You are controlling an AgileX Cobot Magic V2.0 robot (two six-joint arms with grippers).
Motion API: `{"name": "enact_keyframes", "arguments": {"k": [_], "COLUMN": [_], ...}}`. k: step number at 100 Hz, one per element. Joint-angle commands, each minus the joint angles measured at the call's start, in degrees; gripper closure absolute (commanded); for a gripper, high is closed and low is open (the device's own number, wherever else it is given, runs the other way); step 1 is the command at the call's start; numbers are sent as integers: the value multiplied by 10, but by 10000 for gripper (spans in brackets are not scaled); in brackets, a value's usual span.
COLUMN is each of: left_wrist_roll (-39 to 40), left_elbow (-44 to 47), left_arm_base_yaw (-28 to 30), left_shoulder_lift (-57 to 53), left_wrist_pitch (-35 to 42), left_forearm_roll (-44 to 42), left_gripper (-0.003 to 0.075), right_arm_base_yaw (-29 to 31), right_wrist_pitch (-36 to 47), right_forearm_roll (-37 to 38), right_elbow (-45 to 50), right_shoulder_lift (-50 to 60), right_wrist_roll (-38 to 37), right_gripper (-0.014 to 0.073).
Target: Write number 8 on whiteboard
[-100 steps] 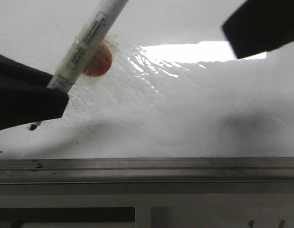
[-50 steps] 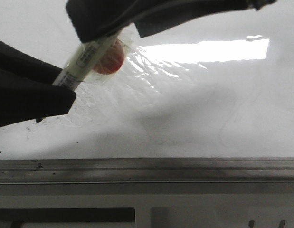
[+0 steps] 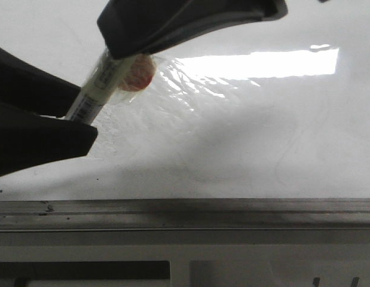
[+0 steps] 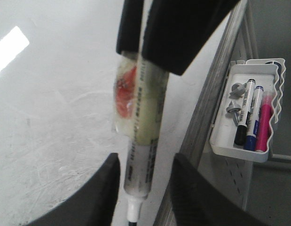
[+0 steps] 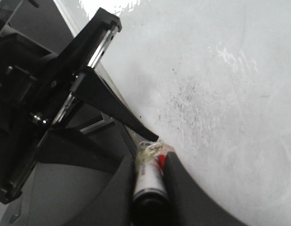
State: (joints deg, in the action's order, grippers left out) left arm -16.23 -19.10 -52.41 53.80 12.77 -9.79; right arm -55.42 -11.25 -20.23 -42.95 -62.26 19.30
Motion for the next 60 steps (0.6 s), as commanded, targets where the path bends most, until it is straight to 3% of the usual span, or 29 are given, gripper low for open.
{"name": "enact_keyframes", "arguments": {"k": [1, 34, 60], "left_wrist_roll": [5, 5, 6], "left_elbow": [-20, -20, -20], "left_arm_base_yaw": [-1, 11, 135], "left_shoulder_lift": [-3, -171, -252], "left_wrist_pitch": [39, -62, -61], "left_forearm_roll": [13, 140, 151], "left_gripper": [344, 345, 353], "right_arm_base_yaw": [2, 43, 126], "right_wrist_pitch": [41, 14, -72], "right_forearm_roll": [-1, -18, -21], "right_elbow": [-19, -42, -104], "right_shoulder_lift": [9, 43, 59], "right_wrist_roll": [7, 2, -25], "right_gripper": [658, 656, 655]}}
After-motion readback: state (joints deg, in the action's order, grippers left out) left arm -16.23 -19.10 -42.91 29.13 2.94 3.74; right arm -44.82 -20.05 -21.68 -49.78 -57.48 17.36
